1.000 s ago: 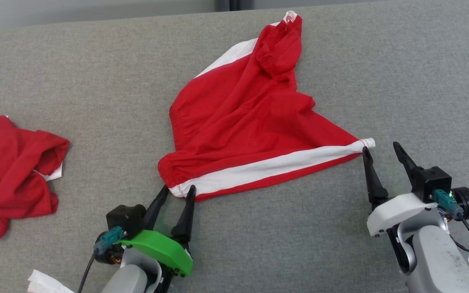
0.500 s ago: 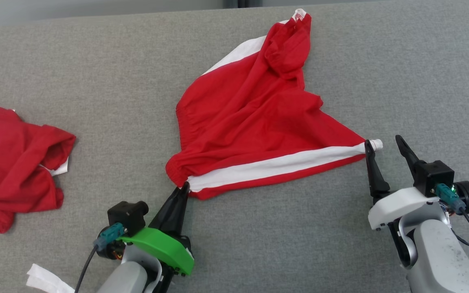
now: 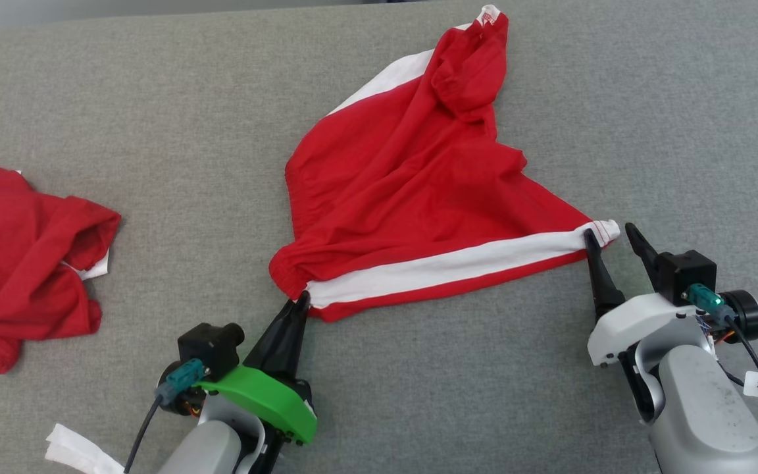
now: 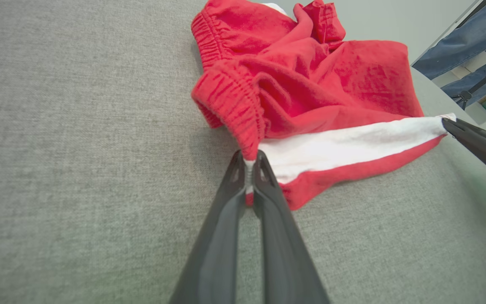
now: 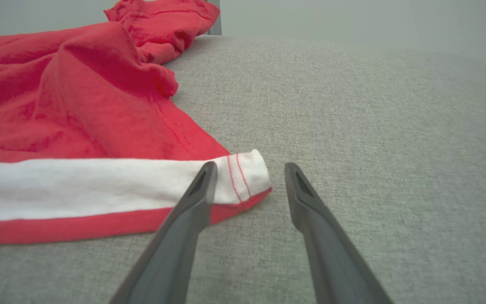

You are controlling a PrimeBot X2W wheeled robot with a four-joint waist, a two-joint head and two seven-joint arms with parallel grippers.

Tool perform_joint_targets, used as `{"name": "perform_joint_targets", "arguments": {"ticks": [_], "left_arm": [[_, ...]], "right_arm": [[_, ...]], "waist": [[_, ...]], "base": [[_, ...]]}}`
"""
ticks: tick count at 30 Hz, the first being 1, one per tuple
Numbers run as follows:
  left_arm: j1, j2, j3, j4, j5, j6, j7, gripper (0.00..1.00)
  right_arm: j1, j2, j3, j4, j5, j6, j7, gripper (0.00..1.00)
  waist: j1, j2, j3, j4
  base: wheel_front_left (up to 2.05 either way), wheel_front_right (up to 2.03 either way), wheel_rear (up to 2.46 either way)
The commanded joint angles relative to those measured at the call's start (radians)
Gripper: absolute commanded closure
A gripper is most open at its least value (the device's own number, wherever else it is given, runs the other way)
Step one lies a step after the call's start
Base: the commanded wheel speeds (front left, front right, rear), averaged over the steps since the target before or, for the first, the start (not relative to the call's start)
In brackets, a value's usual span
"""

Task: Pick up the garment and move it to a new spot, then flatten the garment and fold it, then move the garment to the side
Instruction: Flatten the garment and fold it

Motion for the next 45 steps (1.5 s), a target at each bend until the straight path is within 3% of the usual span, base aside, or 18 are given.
{"name": "perform_joint_targets", "arguments": {"ticks": [1, 2, 4, 6, 15, 21, 27, 38, 45], "left_arm": [[-0.02, -0.001, 0.0, -0.003, 0.005, -0.003, 0.0, 1.0], [-0.022, -0.002, 0.001, -0.004, 0.006, -0.003, 0.0, 1.0], [-0.025, -0.003, 0.0, -0.004, 0.007, -0.003, 0.0, 1.0], [-0.025, -0.003, -0.001, -0.002, 0.007, -0.003, 0.0, 1.0], [-0.01, -0.002, 0.012, -0.016, 0.02, -0.003, 0.0, 1.0], [-0.007, 0.021, 0.007, -0.085, 0.038, -0.003, 0.0, 1.0], [-0.073, 0.127, -0.051, -0.215, 0.044, -0.003, -0.001, 1.0], [-0.333, 0.393, -0.136, -0.43, -0.045, -0.003, 0.038, 1.0], [-0.542, 0.442, -0.198, -0.447, -0.176, -0.001, 0.149, 1.0]], "right_arm": [[-0.013, -0.004, 0.004, 0.013, 0.006, -0.001, -0.005, 0.27], [-0.018, -0.003, 0.009, 0.022, 0.009, -0.001, -0.005, 0.46], [-0.025, -0.004, 0.015, 0.04, 0.009, -0.001, -0.005, 0.66], [-0.036, -0.004, 0.016, 0.047, 0.009, -0.001, -0.005, 1.0], [-0.01, -0.004, -0.006, -0.018, 0.021, -0.001, -0.005, 1.0], [0.021, -0.004, -0.008, -0.136, 0.059, -0.001, -0.005, 1.0], [0.037, -0.013, -0.007, -0.31, 0.148, -0.001, -0.005, 1.0], [-0.021, -0.099, -0.01, -0.553, 0.299, -0.001, -0.005, 1.0], [-0.175, -0.186, 0.033, -0.583, 0.327, -0.001, 0.018, 1.0]], "waist": [[0.0, 0.0, 0.003, 0.003], [0.0, 0.0, 0.005, 0.004], [0.0, 0.0, 0.008, 0.006], [0.0, 0.0, 0.011, 0.007], [0.0, 0.0, -0.004, 0.01], [0.0, 0.0, -0.039, 0.004], [0.0, 0.0, -0.098, -0.007], [0.0, 0.0, -0.212, -0.026], [0.0, 0.0, -0.164, -0.05]], "base": [[0.0, 0.0, 0.0], [0.0, 0.0, 0.0], [0.0, 0.0, 0.0], [0.0, 0.0, 0.0], [0.0, 0.0, 0.0], [0.0, 0.0, 0.0], [0.0, 0.0, 0.0], [0.0, 0.0, 0.0], [0.0, 0.0, 0.0]]}}
